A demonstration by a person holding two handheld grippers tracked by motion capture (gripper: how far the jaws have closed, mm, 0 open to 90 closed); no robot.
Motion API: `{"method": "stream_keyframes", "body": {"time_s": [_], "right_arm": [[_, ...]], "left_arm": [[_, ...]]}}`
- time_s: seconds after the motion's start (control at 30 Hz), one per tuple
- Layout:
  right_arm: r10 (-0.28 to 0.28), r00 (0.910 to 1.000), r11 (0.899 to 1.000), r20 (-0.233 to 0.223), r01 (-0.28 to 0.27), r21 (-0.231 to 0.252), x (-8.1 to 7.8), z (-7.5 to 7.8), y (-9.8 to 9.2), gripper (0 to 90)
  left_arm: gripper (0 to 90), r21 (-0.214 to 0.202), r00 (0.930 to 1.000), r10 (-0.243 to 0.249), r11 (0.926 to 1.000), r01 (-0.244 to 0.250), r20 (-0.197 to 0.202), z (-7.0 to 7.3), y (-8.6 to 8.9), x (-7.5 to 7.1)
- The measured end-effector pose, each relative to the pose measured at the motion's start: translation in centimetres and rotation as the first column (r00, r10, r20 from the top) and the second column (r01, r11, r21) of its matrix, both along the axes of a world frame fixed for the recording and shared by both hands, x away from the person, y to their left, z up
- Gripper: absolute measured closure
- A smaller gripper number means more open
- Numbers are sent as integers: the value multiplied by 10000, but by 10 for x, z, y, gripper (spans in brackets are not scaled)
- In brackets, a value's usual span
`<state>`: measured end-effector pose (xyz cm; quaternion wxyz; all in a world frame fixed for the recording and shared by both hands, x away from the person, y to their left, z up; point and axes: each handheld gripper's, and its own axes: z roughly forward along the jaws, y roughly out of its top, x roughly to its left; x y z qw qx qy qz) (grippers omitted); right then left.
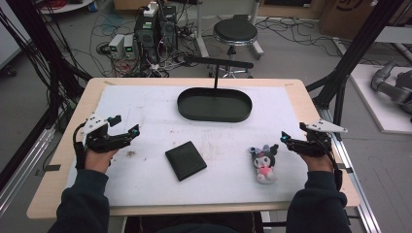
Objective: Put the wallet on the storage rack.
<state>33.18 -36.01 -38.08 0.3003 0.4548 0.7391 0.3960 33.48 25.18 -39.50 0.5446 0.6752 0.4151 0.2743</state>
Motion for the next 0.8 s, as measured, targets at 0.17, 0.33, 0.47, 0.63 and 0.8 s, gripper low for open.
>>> {"method": "stream_keyframes", "body": {"time_s": [0.17, 0.33, 0.47, 0.63, 0.8], "right_arm": [[32, 10000, 10000, 21, -32, 1, 0, -1, -1, 213], [51, 10000, 10000, 36, -52, 84, 1, -1, -1, 213], [71, 10000, 9999, 8, -71, 98, 1, -2, -1, 213], [80, 10000, 10000, 8, -80, -12, 1, -3, 0, 214], [162, 9999, 9997, 12, -162, -160, 2, -3, 5, 213]], "left_arm": [[190, -25, 9996, -255, 9997, 255, -88, -1, -5, 1], [223, -83, 9979, -601, 9982, 600, -235, -3, -10, 4], [263, -84, 9889, -1399, 9902, 1397, -506, -7, -23, 6], [282, -74, 9736, -2118, 9773, 2120, -854, -16, -46, 10], [392, -130, 9245, -3436, 9380, 3463, -1653, -31, -68, 12]]}}
